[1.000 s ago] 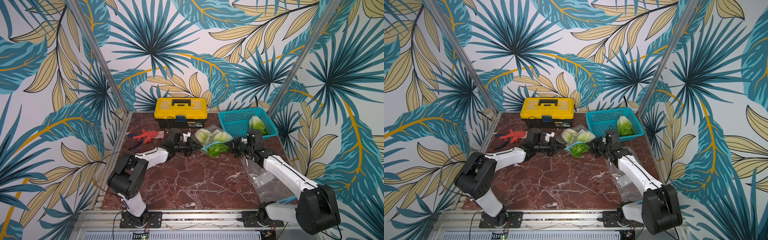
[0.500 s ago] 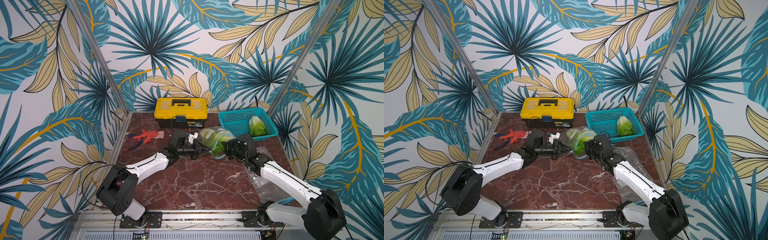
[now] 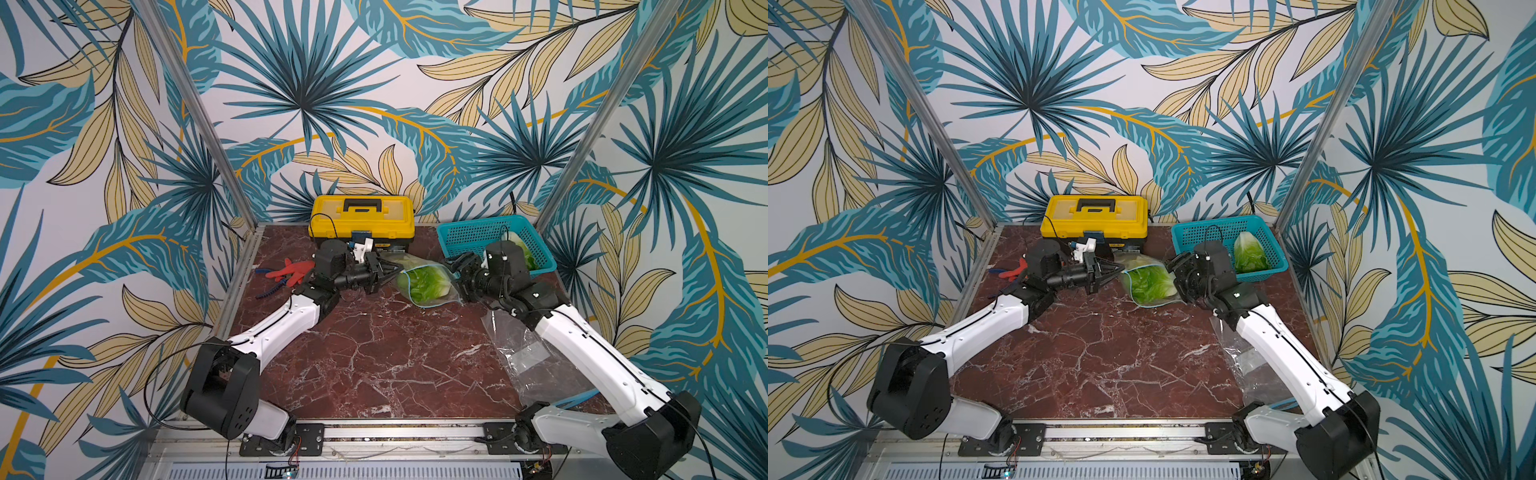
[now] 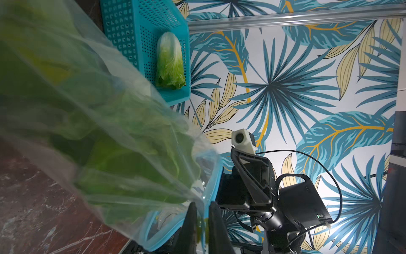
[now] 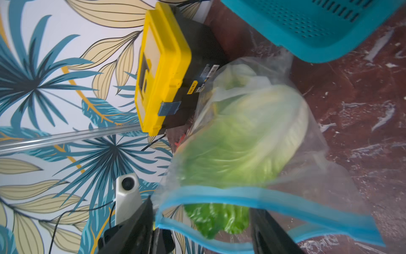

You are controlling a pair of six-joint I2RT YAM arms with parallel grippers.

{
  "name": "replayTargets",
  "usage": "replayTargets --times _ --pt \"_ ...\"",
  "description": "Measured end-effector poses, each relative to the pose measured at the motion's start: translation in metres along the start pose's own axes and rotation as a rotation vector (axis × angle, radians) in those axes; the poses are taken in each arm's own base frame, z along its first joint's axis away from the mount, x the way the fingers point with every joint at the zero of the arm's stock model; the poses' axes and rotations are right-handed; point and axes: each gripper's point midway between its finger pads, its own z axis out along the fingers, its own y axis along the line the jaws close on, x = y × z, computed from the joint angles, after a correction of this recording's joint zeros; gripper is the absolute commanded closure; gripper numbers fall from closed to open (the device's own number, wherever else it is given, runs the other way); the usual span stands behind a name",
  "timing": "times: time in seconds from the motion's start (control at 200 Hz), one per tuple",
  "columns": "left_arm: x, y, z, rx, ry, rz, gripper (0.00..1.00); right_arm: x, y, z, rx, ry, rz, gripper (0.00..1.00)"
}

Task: Put the chinese cabbages into a zipper bag and zip it
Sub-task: Place the Chinese cabbage in the zipper food storage bag, then adjust the zipper food storage bag at the center of the board.

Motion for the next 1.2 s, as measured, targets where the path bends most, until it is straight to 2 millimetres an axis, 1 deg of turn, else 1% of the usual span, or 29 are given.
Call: replayTargets --times 0.09,0.155,0.21,0.25,0.29,0.35,0.41,0.471,0.541,0.601,0.646,0.726,0.786,0.831,0.906,0.966,1.086,1.126,1.201 --pt "-0.007 -0.008 -0.003 0.01 -0.003 0.006 1.0 -0.006 0.019 -0.024 0.025 0.021 -0.241 0.31" --pt "-0.009 -0.01 -0.005 0.011 -0.002 0.005 1.0 -0.014 0.024 -0.039 0.072 0.003 -0.447 0.31" --pt "-0.011 -0.01 -0.006 0.009 0.0 0.002 1.0 -0.018 0.016 -0.044 0.142 -0.002 -0.612 0.31" --pt "-0.012 -0.009 -0.006 0.007 0.003 -0.001 1.0 -0.017 0.002 -0.044 0.208 0.014 -0.708 0.32" --pt "-0.013 -0.008 -0.006 0.005 0.004 -0.004 1.0 -0.011 -0.012 -0.041 0.265 0.051 -0.777 0.34" --pt "-0.013 -0.006 -0.006 -0.002 0.006 -0.012 1.0 0.005 -0.031 -0.033 0.317 0.121 -0.842 0.37" --pt "-0.013 -0.005 -0.006 -0.004 0.007 -0.015 1.0 0.025 -0.045 -0.026 0.338 0.173 -0.875 0.36" --pt "-0.012 -0.005 -0.006 -0.005 0.008 -0.018 1.0 0.054 -0.06 -0.019 0.341 0.21 -0.913 0.33" --pt "-0.013 -0.004 -0.006 -0.008 0.008 -0.021 1.0 0.089 -0.079 -0.019 0.343 0.245 -0.986 0.3" --pt "-0.013 -0.002 -0.005 -0.01 0.008 -0.023 1.0 0.113 -0.088 -0.021 0.337 0.26 -1.074 0.28" --pt "-0.014 -0.001 -0.005 -0.012 0.008 -0.025 1.0 0.128 -0.086 -0.022 0.323 0.254 -1.136 0.27" --pt "-0.015 -0.001 -0.003 -0.014 0.008 -0.027 1.0 0.141 -0.078 -0.014 0.312 0.214 -1.208 0.27" --pt "-0.017 -0.002 -0.002 -0.013 0.008 -0.027 1.0 0.146 -0.076 0.0 0.322 0.177 -1.243 0.27" --pt "-0.017 -0.001 -0.002 -0.013 0.008 -0.027 1.0 0.149 -0.078 0.012 0.337 0.15 -1.26 0.28" --pt "-0.017 -0.001 -0.001 -0.014 0.009 -0.028 1.0 0.15 -0.089 0.03 0.373 0.119 -1.285 0.31" --pt "-0.017 0.0 -0.001 -0.015 0.009 -0.029 1.0 0.15 -0.097 0.041 0.395 0.104 -1.293 0.34" --pt "-0.019 -0.001 0.001 -0.015 0.009 -0.029 1.0 0.152 -0.105 0.058 0.425 0.08 -1.29 0.45" --pt "-0.02 -0.002 0.001 -0.014 0.008 -0.028 1.0 0.152 -0.107 0.063 0.437 0.069 -1.282 0.52" --pt "-0.021 -0.003 0.001 -0.014 0.008 -0.028 1.0 0.15 -0.112 0.069 0.463 0.052 -1.287 0.71"
